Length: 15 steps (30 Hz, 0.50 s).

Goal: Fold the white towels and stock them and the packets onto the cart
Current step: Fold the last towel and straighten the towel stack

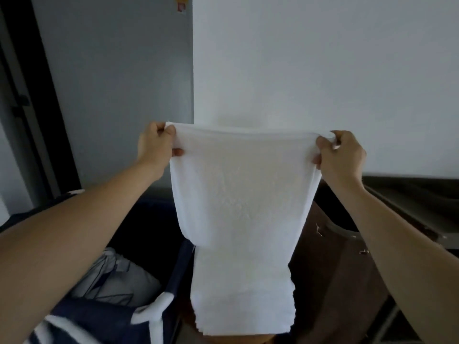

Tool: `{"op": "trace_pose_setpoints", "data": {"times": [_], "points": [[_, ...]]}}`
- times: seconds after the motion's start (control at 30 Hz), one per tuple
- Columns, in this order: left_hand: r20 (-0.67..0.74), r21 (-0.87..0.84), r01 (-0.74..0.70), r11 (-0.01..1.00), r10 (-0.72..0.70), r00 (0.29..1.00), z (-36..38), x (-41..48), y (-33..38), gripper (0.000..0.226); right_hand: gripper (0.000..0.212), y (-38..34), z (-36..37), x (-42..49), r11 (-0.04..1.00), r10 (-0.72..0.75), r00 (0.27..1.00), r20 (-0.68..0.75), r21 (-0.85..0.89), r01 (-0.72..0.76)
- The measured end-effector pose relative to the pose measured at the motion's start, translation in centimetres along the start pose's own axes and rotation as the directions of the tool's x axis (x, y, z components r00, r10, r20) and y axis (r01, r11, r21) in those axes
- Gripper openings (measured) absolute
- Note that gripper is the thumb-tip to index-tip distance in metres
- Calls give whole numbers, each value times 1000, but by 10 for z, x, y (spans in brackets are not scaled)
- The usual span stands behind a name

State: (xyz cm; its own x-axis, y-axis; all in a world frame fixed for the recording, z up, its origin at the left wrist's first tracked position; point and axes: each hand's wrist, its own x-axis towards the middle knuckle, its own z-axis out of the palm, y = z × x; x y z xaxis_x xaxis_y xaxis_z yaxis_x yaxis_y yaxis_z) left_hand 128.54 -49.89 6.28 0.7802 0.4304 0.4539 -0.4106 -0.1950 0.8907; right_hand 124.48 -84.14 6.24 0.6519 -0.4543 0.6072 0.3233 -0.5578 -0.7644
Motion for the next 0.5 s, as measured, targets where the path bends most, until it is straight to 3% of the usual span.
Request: {"op": "trace_pose_setpoints", "data": {"times": [0.17, 0.3, 0.5], "points": [[90, 49, 144, 988, -148, 985, -28, -52, -27, 28, 34, 14, -16, -47, 986, 155, 981, 120, -78, -146], [163, 108, 274, 956, -289, 943, -42, -82, -57, 27, 19, 36, -21, -79, 959, 270, 937, 220, -147, -242], [240, 216, 333, 918, -380, 893, -57, -92, -87, 21, 12, 58, -25, -93, 943, 295, 895, 334, -252, -217]]}}
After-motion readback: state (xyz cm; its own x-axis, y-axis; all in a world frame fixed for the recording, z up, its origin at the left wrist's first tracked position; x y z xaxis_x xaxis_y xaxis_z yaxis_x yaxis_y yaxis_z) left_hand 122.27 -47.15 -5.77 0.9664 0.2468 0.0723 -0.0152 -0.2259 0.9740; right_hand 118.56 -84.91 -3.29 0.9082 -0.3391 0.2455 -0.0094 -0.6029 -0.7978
